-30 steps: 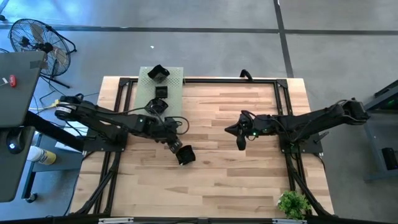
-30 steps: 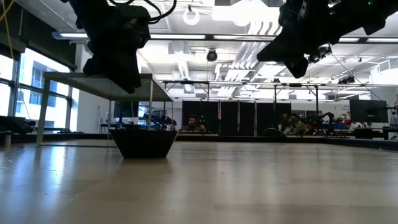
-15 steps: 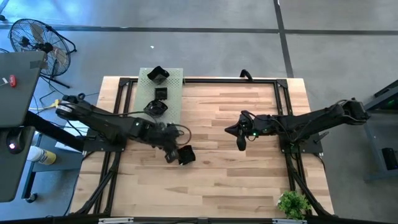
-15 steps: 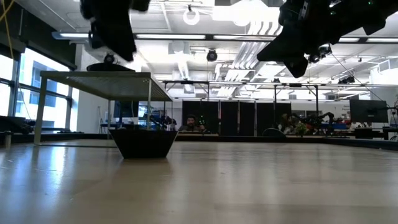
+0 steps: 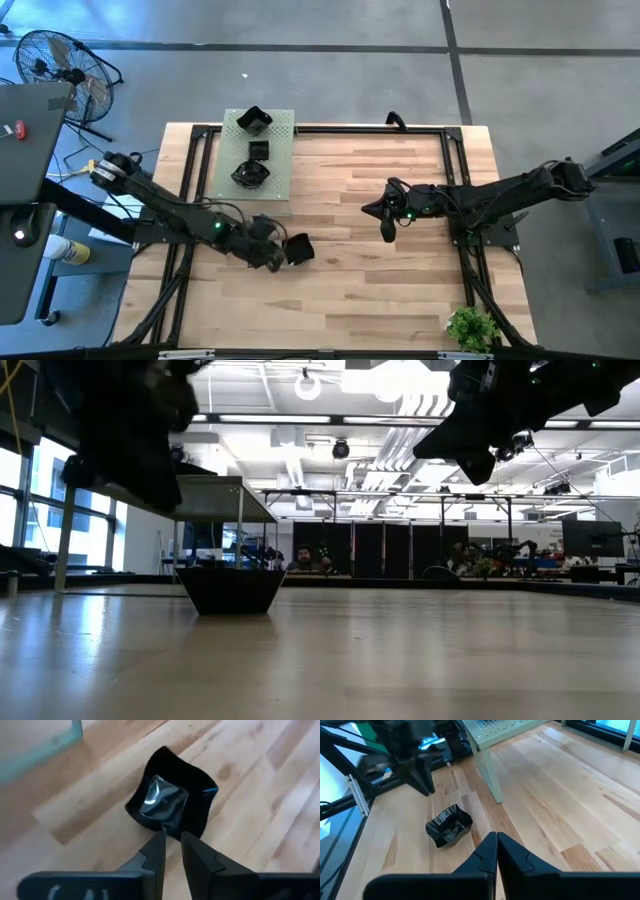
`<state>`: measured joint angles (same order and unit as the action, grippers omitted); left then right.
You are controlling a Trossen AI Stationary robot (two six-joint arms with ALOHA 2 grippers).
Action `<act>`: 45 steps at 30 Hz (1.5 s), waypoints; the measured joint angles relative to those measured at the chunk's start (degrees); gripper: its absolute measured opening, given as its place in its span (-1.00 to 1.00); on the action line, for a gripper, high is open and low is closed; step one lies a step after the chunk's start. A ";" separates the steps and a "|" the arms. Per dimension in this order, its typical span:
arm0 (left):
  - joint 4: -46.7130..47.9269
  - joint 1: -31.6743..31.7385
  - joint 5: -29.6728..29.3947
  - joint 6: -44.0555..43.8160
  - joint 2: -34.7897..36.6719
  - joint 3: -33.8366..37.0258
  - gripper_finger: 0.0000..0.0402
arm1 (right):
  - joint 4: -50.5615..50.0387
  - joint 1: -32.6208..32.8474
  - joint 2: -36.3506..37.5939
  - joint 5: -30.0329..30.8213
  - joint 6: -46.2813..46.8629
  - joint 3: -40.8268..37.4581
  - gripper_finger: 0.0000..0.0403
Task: Pick & Place Mini shaped plates
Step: Stack the distorted square plate on the other distorted square plate on the shelf
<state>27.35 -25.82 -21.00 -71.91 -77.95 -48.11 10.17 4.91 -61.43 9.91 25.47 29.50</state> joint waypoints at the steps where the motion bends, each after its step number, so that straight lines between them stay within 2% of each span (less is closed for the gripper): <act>1: -1.86 0.54 0.61 -2.99 0.00 1.31 -0.72 | 0.00 0.00 0.00 -0.03 0.00 0.00 -0.97; 5: -2.06 3.01 1.17 -10.31 0.00 3.93 -0.72 | 0.00 0.00 0.00 -1.31 0.00 0.00 -0.98; 11: -5.67 6.53 2.84 -9.40 -0.37 4.64 -0.52 | 0.00 0.02 0.00 -1.38 0.00 0.00 -0.98; 14: -5.50 7.81 5.98 -9.58 -2.04 4.75 -0.44 | 0.00 0.02 0.00 -1.46 0.07 0.00 -0.97; 16: -7.11 8.31 8.65 -9.73 -3.93 4.74 -0.42 | 0.00 0.02 -0.01 -1.49 0.09 0.00 -0.97; 20: -8.32 8.30 9.76 -13.85 -6.97 4.73 -0.43 | 0.00 0.02 -0.02 -1.54 0.15 0.00 -0.99; 25: -10.11 8.19 10.43 -15.83 -8.24 4.73 -0.54 | -0.01 0.02 -0.02 -1.77 0.12 0.00 -0.97; 33: -10.79 8.19 11.67 -18.35 -8.20 4.73 -0.97 | -0.09 0.02 -0.02 -1.77 0.02 0.00 -0.99; 39: -10.48 8.19 14.88 -16.71 -5.53 2.33 -0.98 | -0.58 0.02 -0.02 -1.75 0.00 0.00 -0.98; 45: -9.91 8.19 16.22 -10.91 0.24 -5.72 -0.99 | -1.38 0.02 -0.02 -1.75 -0.02 -0.02 -0.98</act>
<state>17.45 -17.63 -4.79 -82.82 -77.71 -53.83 8.80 4.93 -61.45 8.16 25.45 29.47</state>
